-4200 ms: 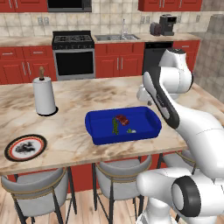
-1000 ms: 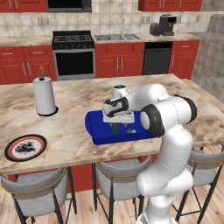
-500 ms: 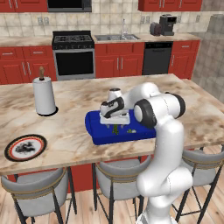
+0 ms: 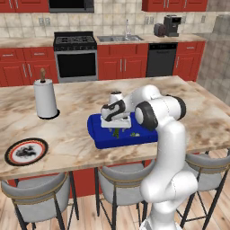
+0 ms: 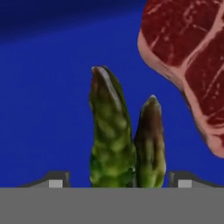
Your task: Create a steak meal by picking up the steak and asparagus from the tray and placing them on the plate. Leave the radish on the tray.
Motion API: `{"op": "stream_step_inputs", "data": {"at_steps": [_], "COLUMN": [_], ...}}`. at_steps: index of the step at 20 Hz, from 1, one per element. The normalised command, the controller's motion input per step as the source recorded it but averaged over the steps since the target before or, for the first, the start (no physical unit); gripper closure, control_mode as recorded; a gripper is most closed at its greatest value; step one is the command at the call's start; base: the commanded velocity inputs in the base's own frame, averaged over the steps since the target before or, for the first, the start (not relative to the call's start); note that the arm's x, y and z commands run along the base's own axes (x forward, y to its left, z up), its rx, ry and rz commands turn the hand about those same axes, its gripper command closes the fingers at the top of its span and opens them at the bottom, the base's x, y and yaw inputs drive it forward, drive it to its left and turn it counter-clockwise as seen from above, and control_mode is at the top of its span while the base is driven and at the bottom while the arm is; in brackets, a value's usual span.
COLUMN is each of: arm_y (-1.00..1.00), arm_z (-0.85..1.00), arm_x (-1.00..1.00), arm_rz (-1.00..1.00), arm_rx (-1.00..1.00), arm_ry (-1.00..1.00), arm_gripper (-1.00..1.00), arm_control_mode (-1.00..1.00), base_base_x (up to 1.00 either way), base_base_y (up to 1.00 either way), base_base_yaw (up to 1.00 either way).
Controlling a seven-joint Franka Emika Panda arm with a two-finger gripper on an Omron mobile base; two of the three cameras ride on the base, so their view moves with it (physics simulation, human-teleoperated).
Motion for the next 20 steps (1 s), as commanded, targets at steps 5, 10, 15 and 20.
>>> {"op": "stream_step_inputs", "data": {"at_steps": [5, 10, 15, 20], "arm_y": [0.01, 0.02, 0.08, 0.11], "arm_z": [-0.33, 0.27, 0.87, 0.75], "arm_x": [0.0, -0.17, -0.41, -0.61], "arm_rz": [0.0, 0.0, 0.0, 0.0], "arm_rx": [0.0, 0.0, 0.0, 0.05], "arm_ry": [0.0, -0.09, -0.19, -0.15], "arm_gripper": [1.0, 1.0, 1.0, 1.0], "arm_control_mode": [-1.0, -1.0, -1.0, -1.0], "base_base_x": [0.0, 0.0, 0.0, 0.0], "base_base_y": [0.0, 0.0, 0.0, 0.0], "base_base_yaw": [0.0, 0.0, 0.0, 0.0]}}
